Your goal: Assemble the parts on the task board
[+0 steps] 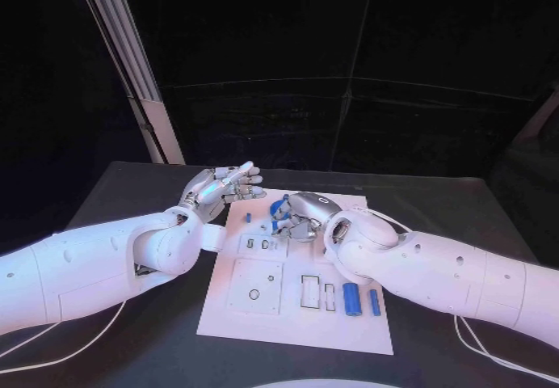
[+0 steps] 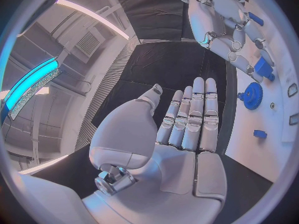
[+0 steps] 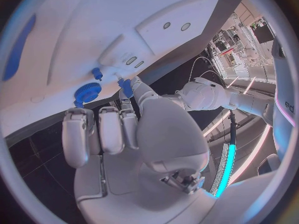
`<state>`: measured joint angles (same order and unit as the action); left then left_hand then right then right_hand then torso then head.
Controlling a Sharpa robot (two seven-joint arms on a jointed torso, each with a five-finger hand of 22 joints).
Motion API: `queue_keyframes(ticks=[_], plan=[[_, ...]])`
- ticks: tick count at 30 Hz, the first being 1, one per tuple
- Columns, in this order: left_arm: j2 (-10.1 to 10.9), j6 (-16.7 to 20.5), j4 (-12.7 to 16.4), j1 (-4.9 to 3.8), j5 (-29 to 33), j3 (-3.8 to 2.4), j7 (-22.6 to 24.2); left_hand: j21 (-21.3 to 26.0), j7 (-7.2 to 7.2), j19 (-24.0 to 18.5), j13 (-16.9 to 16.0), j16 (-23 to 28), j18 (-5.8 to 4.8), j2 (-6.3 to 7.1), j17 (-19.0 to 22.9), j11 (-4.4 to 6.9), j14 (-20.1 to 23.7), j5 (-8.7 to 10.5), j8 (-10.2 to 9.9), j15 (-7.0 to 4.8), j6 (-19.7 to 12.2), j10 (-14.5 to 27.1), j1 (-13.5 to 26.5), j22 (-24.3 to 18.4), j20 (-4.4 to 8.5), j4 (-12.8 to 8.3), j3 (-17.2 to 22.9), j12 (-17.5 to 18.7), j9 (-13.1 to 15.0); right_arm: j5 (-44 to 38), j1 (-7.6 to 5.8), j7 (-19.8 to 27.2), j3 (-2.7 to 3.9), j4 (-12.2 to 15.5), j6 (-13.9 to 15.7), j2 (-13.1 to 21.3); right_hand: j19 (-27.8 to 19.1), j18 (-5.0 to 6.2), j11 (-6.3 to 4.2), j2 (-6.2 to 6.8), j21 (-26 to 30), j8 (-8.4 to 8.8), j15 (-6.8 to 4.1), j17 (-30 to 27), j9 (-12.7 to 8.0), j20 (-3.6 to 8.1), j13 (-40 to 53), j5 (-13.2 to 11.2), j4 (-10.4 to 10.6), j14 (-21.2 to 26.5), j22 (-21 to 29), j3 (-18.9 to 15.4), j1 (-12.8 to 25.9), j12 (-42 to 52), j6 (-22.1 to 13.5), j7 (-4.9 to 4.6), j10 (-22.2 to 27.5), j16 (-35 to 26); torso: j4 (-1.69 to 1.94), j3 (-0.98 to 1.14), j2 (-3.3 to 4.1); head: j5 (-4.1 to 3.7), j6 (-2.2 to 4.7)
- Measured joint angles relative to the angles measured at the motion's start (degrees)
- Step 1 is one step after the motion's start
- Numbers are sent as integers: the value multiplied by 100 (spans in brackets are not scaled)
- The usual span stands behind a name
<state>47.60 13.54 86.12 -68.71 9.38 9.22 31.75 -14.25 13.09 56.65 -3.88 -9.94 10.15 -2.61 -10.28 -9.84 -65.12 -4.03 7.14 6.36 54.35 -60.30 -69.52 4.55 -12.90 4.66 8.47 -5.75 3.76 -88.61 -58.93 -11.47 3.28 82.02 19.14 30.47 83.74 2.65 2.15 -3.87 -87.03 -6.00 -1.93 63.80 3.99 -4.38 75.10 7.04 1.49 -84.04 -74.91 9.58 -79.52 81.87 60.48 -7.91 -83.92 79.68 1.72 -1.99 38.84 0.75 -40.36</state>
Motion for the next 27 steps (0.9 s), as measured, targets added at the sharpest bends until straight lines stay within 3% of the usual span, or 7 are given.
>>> queue_keyframes(ticks=[6, 12, 27], plan=[[-17, 0, -26, -4, 6, 0, 5, 22, 0, 0, 0, 0, 0, 0, 0, 0, 0, 0, 0, 0, 0, 0, 0, -6, 0, 0, 0, 0, 0, -153, 56, -126, -26, -94, -152, -139, 0, 0, 0, 16, 0, -4, 0, 0, 0, 0, -4, 32, -17, 0, 0, 28, 16, 0, -4, 4, 0, 0, -8, 6, 7, 10, -19], [-29, 0, -65, -5, 10, 0, 6, 22, 0, 0, 0, 0, 0, 0, 1, 0, 0, 0, 0, 0, 0, 0, 0, -5, 0, 0, 0, 0, 0, -243, 75, -218, -104, -143, -296, -190, 0, 0, 0, 32, 0, -9, 0, 0, 1, 0, -9, 32, -9, 0, 0, 36, 32, 0, 1, -1, 0, 0, -13, 9, 7, 14, -43], [-39, -1, -98, -6, 16, 0, 3, 22, 0, 0, 0, 0, 0, 0, -4, 0, 0, 0, 0, 0, 0, 0, 0, -10, 0, 0, 0, 0, 0, -336, 68, -273, -124, -171, -480, -235, 0, 0, 0, 52, 0, -10, 0, -1, 1, 0, -13, 66, -24, 0, 0, 51, 128, -1, 5, -5, 0, 0, -12, 12, 5, 58, -81]])
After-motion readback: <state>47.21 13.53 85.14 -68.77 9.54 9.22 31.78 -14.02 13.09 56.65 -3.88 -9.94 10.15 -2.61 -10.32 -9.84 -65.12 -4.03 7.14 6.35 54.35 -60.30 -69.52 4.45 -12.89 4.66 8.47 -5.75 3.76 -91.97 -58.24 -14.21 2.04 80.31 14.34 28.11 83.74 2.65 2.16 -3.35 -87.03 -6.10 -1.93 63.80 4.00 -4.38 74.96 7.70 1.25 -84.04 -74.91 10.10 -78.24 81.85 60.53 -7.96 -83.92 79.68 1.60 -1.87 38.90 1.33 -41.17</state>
